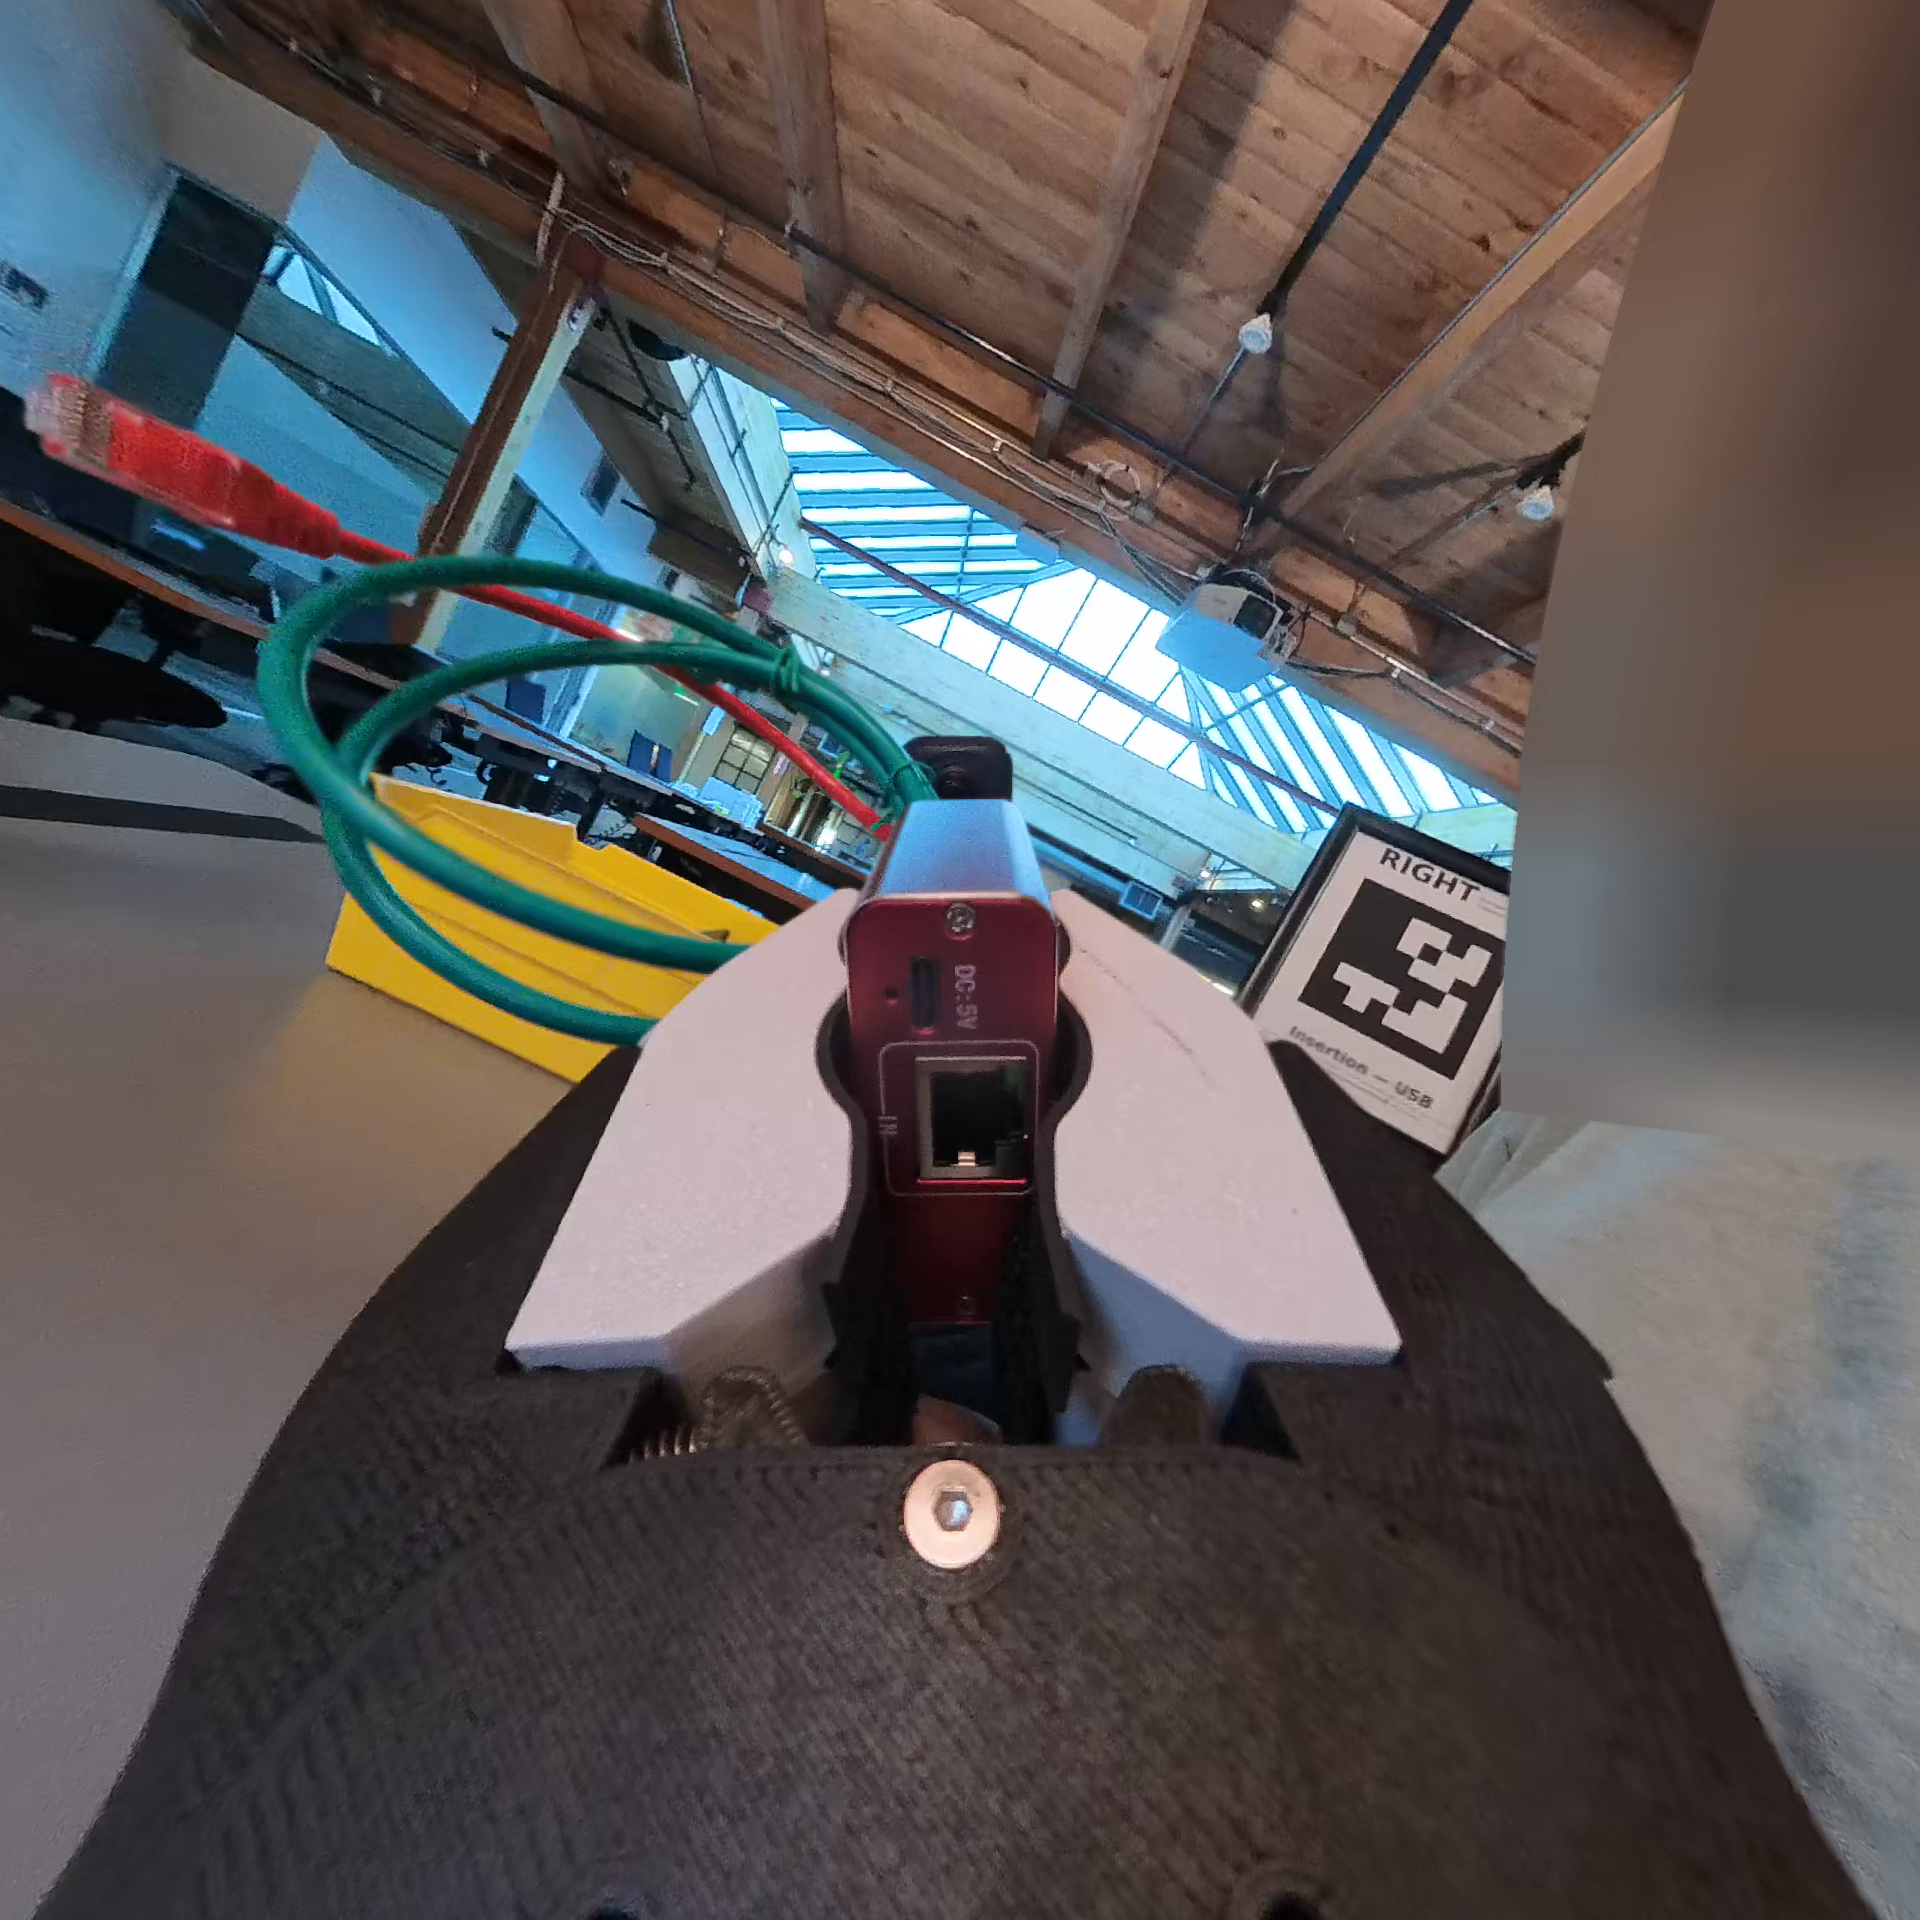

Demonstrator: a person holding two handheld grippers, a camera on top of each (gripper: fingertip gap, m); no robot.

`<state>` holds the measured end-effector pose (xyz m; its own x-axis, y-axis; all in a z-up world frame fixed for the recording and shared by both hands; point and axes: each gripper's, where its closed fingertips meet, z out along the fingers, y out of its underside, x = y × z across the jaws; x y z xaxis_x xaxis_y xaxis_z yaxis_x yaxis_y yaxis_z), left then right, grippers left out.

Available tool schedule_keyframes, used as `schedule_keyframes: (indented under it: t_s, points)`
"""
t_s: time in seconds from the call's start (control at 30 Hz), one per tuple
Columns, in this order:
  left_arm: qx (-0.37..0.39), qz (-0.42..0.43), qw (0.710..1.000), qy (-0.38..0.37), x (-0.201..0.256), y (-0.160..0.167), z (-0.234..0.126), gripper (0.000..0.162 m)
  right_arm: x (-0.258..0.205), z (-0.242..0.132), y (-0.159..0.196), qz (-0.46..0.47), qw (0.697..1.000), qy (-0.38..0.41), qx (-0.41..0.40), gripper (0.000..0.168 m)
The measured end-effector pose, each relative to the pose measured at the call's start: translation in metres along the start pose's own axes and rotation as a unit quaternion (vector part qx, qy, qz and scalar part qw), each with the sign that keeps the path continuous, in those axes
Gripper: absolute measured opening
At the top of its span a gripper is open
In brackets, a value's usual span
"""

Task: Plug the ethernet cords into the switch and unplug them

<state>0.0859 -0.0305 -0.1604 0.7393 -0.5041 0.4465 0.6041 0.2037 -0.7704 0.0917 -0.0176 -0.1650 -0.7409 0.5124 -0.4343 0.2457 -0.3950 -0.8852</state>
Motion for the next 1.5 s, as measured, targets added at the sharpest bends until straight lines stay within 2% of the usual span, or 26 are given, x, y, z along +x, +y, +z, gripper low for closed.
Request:
schedule_keyframes:
  t_s: [0.1,0.2,0.27,0.37,0.53,0.6,0.67,0.87,1.03,1.07,1.13,1.17,1.2,1.27,1.5]
  points:
    - [0.011,-0.012,1.0,-0.016,-0.007,-0.003,-0.003,0.028,0.013,-0.012,-0.001,0.006,0.999,0.037,0.003,0.032]
    - [0.054,-0.059,0.997,-0.021,-0.016,-0.014,-0.01,0.029,0.019,-0.025,-0.004,0.01,0.998,0.065,-0.003,0.032]
    - [0.079,-0.083,0.993,-0.023,-0.02,-0.02,-0.015,0.027,0.02,-0.033,0.0,0.0,0.996,0.085,-0.033,0.023]
    - [0.086,-0.092,0.992,-0.027,-0.023,-0.021,-0.016,0.028,-0.001,-0.025,0.001,-0.008,0.998,0.042,-0.043,0.013]
    - [0.061,-0.081,0.995,-0.018,-0.018,-0.013,-0.01,0.03,0.0,0.01,0.013,0.017,0.999,0.026,-0.037,0.03]
    - [0.059,-0.08,0.995,-0.013,-0.016,-0.012,-0.01,0.03,0.001,0.016,0.007,0.026,1.0,0.011,-0.008,0.027]
    - [0.056,-0.081,0.995,-0.008,-0.014,-0.012,-0.009,0.03,0.003,0.017,0.007,0.022,1.0,0.01,0.001,0.015]
    - [0.029,-0.083,0.996,-0.008,-0.013,-0.004,-0.006,0.029,0.003,0.016,0.0,0.005,1.0,0.003,0.023,0.02]
    - [0.025,-0.05,0.998,-0.002,-0.007,-0.004,-0.003,0.028,-0.002,0.015,0.002,-0.035,0.999,-0.013,0.021,0.014]
    - [0.012,-0.035,0.999,-0.003,-0.005,-0.001,-0.002,0.03,-0.003,0.014,0.001,-0.037,0.999,-0.016,0.027,0.013]
    - [-0.038,-0.005,0.999,0.0,-0.001,0.013,0.004,0.046,-0.006,0.012,-0.001,-0.046,0.998,-0.019,0.041,0.013]
    - [-0.055,0.01,0.998,0.001,0.002,0.018,0.006,0.042,-0.008,0.01,-0.003,-0.05,0.997,-0.024,0.05,0.013]
    - [-0.058,0.027,0.998,0.002,0.003,0.018,0.007,0.029,-0.011,0.009,-0.005,-0.052,0.996,-0.035,0.056,0.013]
    - [-0.052,0.042,0.998,0.005,0.007,0.017,0.007,0.028,-0.014,0.007,-0.004,-0.054,0.996,-0.049,0.053,0.013]
    - [-0.051,0.012,0.999,0.014,0.006,0.017,0.006,0.029,-0.013,0.002,0.005,-0.1,0.995,-0.032,-0.005,0.02]
